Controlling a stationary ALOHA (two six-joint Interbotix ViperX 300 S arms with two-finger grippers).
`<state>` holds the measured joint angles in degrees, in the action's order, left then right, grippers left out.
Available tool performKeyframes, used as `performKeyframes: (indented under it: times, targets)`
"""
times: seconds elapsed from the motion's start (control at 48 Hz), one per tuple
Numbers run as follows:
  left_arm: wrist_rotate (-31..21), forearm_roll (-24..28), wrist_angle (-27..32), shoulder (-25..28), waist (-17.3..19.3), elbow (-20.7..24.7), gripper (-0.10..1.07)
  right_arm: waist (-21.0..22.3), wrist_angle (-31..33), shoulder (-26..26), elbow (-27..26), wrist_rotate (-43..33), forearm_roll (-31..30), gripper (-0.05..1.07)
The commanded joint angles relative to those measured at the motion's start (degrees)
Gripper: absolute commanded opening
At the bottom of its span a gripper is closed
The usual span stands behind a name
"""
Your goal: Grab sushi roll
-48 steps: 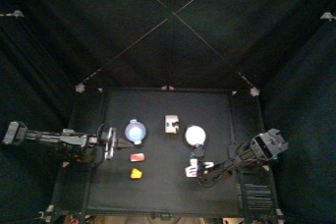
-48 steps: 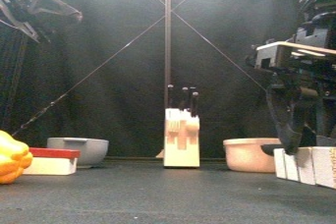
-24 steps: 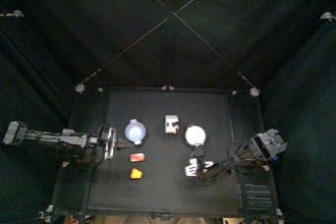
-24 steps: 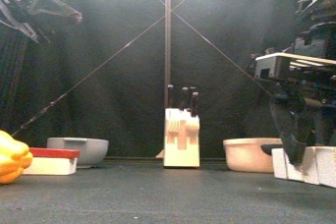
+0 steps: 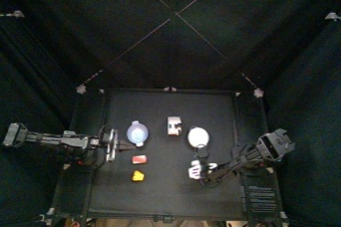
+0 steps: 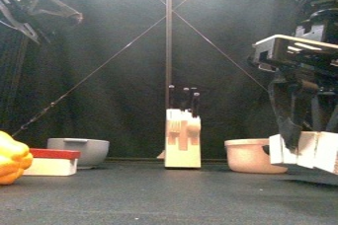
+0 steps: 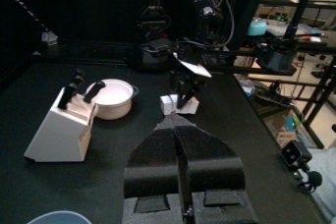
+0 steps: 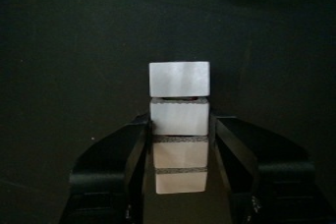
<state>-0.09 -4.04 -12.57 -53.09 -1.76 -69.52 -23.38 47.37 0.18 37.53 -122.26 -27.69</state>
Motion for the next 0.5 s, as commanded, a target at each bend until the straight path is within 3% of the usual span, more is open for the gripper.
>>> performKeyframes:
  times: [0.0,0.479]
  targets:
    - [0.1,-0.1,-0.3,0.3,0.4,0.7,-0.03,-0.1,0.2,-1.9,-0.7,-0.1,-0.3,0.58]
    - [0.3,0.1,-0.3,0.3,2.1,0.8,-0.03,0.0,-0.2,-1.8,-2.1,-0.4,-1.1,0.58]
